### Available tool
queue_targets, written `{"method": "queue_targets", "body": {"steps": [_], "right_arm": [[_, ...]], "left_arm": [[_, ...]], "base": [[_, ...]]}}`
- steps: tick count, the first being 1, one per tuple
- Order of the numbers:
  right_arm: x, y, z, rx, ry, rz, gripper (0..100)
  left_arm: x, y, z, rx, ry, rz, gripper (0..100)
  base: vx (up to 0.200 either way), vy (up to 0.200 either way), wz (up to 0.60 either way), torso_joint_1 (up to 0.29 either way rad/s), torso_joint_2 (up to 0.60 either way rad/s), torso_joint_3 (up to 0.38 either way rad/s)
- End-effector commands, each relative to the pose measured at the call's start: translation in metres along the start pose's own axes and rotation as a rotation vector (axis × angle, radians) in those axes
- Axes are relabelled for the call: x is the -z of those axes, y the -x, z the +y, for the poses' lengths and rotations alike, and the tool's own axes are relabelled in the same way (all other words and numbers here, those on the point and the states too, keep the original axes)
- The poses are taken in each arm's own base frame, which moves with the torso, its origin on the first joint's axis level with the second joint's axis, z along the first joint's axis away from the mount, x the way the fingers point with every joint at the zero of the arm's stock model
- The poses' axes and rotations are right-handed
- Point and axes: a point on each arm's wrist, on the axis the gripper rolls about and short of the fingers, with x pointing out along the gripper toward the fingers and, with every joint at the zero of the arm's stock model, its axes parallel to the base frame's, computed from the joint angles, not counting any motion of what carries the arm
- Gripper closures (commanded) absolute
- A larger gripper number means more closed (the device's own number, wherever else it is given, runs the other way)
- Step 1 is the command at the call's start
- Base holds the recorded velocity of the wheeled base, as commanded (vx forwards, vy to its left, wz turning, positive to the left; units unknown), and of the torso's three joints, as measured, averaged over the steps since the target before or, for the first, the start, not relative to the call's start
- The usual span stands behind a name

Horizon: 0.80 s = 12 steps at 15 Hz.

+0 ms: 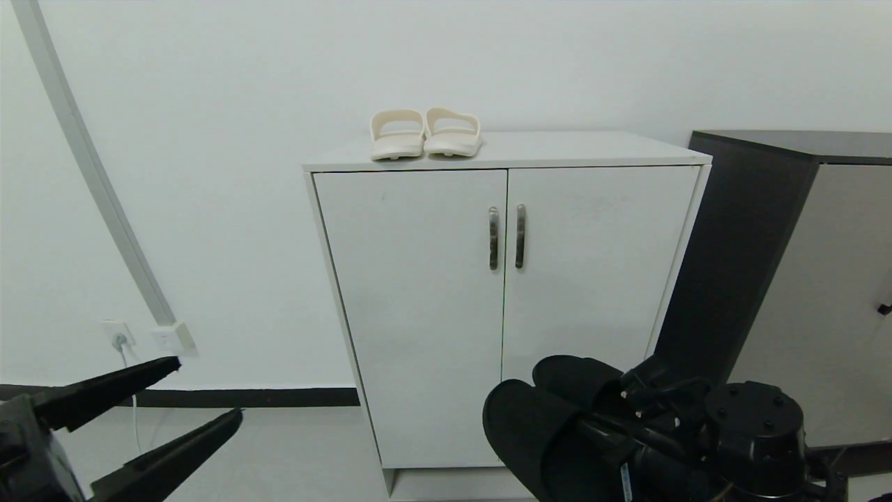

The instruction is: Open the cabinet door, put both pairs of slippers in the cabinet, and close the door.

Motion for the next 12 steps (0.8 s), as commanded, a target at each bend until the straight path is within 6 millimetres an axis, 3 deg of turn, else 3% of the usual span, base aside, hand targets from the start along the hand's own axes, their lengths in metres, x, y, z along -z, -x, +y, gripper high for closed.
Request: {"method": "queue_targets", "body": {"steps": [1,5,9,12], "right_arm": [[0.004,-0.003,0.000,0.000,0.002,0.018,100],[0.004,-0.003,0.000,-0.017,-0.002,0.018,100],[0.005,0.001,0.002,-0.031,0.002,-0.004,100],[0.005,0.002,0.002,-0.034,0.003,-0.007,100]], "left_arm": [[-0.005,-0.052,-0.001,0.140,0.051,0.098,0],[-0.042,-0.103,-0.005,0.229,0.085,0.021,0],[-0.078,-0.135,-0.034,0.465,0.161,-0.007,0],[-0.095,-0.171,-0.051,0.530,0.167,-0.017,0]], "base": [[0.000,0.000,0.00,0.000,0.00,0.000],[0.000,0.000,0.00,0.000,0.00,0.000],[0.000,0.000,0.00,0.000,0.00,0.000],[0.000,0.000,0.00,0.000,0.00,0.000]]}}
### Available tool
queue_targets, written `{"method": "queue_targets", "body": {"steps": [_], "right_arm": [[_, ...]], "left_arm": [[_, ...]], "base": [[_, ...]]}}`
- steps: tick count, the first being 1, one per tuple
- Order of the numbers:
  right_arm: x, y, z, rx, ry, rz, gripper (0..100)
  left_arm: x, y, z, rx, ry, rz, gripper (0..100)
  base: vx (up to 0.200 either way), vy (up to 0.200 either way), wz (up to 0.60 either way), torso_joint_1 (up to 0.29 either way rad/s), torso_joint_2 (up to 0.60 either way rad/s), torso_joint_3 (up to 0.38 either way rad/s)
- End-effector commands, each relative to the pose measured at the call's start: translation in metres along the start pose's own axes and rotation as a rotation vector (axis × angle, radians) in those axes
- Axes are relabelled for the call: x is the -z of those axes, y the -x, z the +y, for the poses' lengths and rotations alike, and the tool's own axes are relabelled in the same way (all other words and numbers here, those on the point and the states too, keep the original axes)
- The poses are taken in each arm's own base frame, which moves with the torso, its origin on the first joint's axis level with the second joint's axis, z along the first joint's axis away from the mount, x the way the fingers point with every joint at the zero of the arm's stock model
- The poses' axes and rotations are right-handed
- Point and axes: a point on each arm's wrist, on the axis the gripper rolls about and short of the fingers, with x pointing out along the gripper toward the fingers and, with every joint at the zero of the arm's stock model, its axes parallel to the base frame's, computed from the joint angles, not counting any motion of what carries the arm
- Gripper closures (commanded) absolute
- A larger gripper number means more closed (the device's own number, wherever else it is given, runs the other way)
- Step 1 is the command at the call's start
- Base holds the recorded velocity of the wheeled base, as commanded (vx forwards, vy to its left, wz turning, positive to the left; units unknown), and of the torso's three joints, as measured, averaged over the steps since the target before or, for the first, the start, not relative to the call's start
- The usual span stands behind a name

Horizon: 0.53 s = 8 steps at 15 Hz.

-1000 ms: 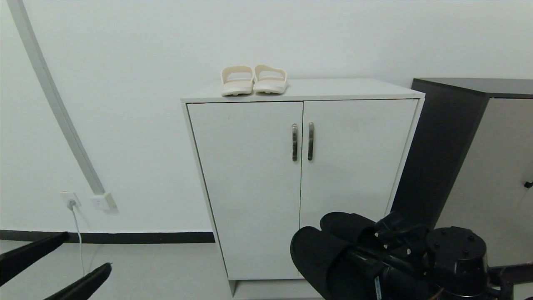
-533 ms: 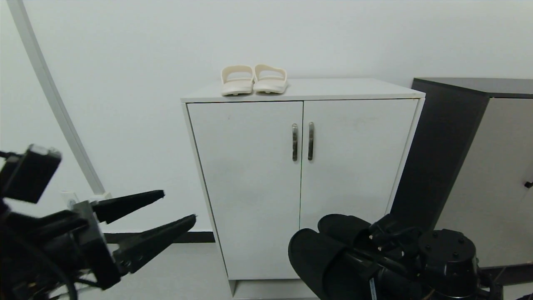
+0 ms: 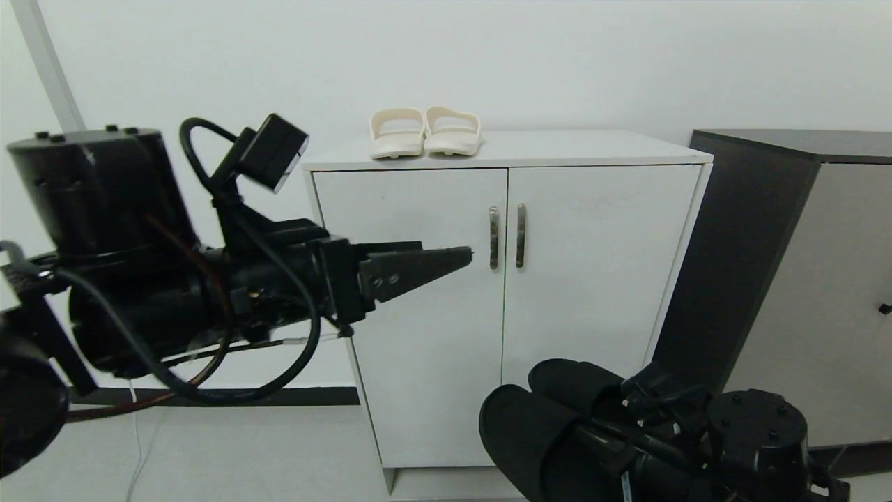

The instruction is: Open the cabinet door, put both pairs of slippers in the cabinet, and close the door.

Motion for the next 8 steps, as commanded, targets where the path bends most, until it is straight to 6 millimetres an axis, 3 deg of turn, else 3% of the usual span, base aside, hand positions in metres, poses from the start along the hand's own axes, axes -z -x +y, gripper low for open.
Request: {"method": "queue_targets", "body": {"steps": [1,4,8], "right_arm": [[0.000,0.000,0.001,-0.003,0.001,0.001,100],[0.003,0.002,0.000,-0.002,0.002,0.010,100],[0.003,0.002,0.000,-0.002,0.003,0.015,100]], "left_arm": [[-0.006,-0.044,0.010,0.044,0.020,0.030,0],[-0.008,-0.081,0.008,0.154,0.022,0.068,0],[0.002,-0.119,0.025,0.142,0.084,0.088,0]], "base": [[0.000,0.000,0.00,0.000,0.00,0.000],[0.000,0.000,0.00,0.000,0.00,0.000],[0.000,0.000,0.00,0.000,0.00,0.000]]}}
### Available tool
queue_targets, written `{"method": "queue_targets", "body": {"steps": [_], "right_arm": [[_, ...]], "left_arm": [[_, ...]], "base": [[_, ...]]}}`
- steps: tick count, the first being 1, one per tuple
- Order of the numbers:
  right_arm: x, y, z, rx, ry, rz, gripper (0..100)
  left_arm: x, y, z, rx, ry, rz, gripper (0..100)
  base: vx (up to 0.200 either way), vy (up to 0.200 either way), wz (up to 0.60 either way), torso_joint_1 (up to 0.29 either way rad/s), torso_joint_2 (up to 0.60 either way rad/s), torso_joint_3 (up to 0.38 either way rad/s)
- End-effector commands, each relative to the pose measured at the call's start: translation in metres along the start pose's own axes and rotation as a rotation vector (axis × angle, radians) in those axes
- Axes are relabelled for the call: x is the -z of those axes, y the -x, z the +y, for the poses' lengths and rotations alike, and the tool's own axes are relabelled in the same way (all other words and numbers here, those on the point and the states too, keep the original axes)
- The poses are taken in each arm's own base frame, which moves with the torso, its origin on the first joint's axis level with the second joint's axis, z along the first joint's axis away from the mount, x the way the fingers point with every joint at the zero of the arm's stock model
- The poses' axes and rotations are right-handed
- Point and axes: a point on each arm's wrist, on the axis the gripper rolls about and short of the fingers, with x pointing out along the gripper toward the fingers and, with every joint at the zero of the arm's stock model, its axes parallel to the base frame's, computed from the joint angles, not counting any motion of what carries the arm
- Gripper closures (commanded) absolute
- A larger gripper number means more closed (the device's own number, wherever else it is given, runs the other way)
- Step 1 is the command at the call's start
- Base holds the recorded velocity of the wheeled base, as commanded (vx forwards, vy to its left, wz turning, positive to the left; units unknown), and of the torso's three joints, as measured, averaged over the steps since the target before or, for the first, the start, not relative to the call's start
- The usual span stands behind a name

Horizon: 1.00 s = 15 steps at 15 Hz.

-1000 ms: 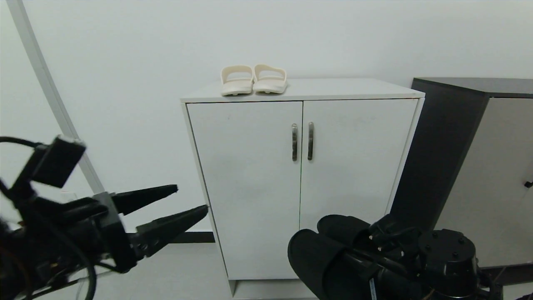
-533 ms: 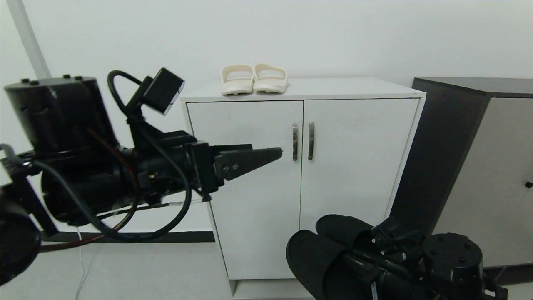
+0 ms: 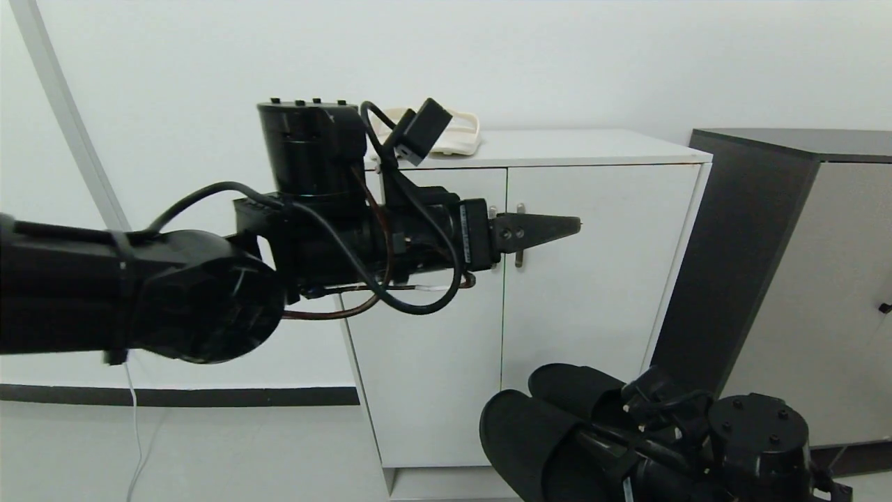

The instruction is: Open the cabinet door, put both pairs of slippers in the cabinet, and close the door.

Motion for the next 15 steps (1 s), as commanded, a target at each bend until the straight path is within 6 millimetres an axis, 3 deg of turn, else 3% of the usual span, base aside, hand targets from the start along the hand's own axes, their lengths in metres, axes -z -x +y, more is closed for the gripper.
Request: {"method": "queue_targets", "body": {"steps": [1,5,15], "right_arm": [[0.000,0.000,0.000,-0.001,0.000,0.002,100],[0.001,0.000,0.002,-0.005,0.003,0.004,100],[0.002,0.000,0.002,-0.007,0.004,0.010,100]], "left_arm": [[0.009,-0.028,0.022,-0.022,0.051,0.016,0],[0.007,-0.055,0.045,-0.065,0.060,0.008,0],[0.008,-0.070,0.090,-0.243,0.086,-0.043,0]], "base": [[0.000,0.000,0.00,0.000,0.00,0.000],[0.000,0.000,0.00,0.000,0.00,0.000],[0.000,0.000,0.00,0.000,0.00,0.000]]}}
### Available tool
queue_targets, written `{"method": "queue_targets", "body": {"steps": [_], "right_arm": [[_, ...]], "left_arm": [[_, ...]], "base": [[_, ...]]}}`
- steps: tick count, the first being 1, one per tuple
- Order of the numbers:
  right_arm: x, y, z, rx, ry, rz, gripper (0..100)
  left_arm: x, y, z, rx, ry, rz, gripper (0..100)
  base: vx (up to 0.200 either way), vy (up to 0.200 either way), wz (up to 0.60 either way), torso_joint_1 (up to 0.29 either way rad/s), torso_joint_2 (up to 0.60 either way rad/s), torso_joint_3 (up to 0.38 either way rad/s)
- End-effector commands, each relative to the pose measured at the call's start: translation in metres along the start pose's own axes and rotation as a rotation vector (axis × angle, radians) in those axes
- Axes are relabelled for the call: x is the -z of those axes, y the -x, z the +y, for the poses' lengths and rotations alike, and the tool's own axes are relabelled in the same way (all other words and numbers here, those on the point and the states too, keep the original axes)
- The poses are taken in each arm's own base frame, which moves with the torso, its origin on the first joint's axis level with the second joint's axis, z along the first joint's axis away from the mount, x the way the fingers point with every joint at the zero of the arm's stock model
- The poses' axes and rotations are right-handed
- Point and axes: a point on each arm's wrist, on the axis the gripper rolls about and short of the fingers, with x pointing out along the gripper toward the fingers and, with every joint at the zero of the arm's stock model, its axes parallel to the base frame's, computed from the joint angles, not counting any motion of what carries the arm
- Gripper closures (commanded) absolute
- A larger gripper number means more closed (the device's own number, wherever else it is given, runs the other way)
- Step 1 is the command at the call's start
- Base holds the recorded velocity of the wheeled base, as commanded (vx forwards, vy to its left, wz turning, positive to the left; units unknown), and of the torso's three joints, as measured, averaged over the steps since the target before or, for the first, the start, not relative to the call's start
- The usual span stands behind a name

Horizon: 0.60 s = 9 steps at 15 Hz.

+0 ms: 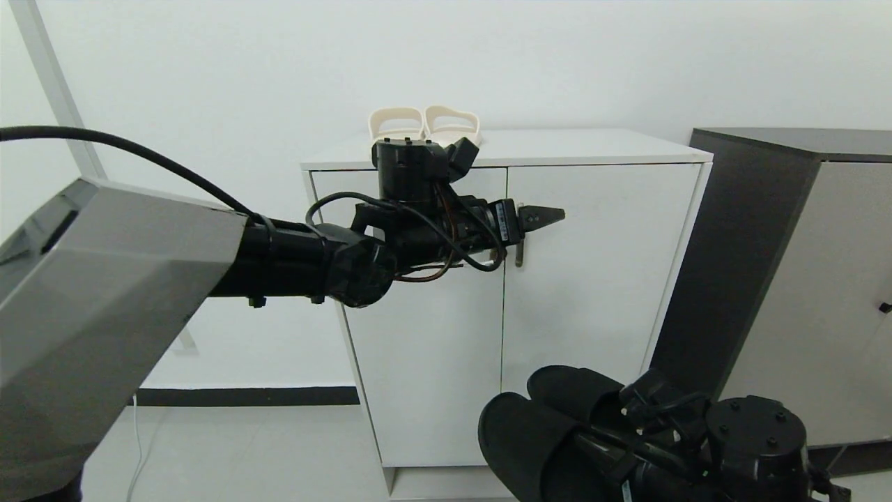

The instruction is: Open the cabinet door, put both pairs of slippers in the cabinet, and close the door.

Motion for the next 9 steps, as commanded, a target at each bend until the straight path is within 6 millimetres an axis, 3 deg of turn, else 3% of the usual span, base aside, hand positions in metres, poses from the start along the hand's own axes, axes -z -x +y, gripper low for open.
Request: {"method": "queue_targets", "body": {"steps": [1,9], "right_arm": [[0.001,0.000,0.000,0.000,0.000,0.003,100],[0.004,0.000,0.002,-0.006,0.004,0.015,100]], "left_arm": [[0.002,-0.008,0.009,-0.023,0.006,0.005,0],[0.008,-0.028,0.026,-0.040,0.024,0.017,0]], "base": [[0.000,0.000,0.00,0.000,0.00,0.000],[0.000,0.000,0.00,0.000,0.00,0.000]]}}
